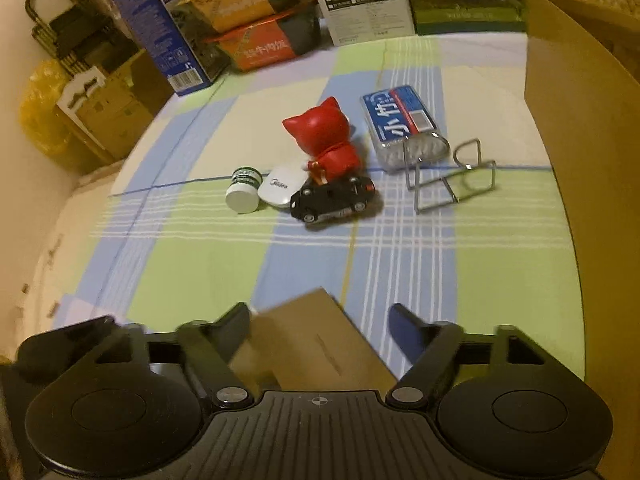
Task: Organize rigid objects
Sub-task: 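Grasp the gold router with the right tool while the left tool grasps the white charger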
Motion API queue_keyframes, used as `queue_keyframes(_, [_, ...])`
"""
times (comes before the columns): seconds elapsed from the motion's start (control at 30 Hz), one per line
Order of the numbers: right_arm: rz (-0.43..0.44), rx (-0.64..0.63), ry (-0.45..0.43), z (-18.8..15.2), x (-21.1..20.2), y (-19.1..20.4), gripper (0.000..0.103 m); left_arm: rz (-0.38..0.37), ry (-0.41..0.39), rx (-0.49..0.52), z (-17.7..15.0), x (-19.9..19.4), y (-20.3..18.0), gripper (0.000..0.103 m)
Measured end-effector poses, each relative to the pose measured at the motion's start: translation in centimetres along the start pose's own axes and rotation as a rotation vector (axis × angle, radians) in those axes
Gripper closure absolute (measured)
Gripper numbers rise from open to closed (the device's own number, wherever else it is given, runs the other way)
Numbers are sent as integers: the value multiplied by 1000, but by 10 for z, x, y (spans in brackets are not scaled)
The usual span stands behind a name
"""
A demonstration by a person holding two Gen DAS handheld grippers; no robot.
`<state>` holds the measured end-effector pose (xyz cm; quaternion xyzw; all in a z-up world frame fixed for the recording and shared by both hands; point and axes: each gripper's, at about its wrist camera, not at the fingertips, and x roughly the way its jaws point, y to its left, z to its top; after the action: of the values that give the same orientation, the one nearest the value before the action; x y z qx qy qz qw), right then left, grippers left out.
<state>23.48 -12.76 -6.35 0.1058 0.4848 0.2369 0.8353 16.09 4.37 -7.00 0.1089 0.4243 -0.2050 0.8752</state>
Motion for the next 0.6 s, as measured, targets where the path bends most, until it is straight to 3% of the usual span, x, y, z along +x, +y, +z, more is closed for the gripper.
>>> queue_keyframes(0.07, [4,-21,-17,-3,-6,-1,10,10,-1,-20,0,-2,8,43])
queue_keyframes(0.33, [76,-159,38,-7,4,13,5,35,-24,23,-2,-6,18,44])
queue_keyframes(0.5, [53,-263,91,-15,13,23,5,30,-29,5,-2,-7,23,44])
queue_keyframes(0.6, [-9,-290,68,-16,14,21,5,21,-26,2,-2,-6,24,44])
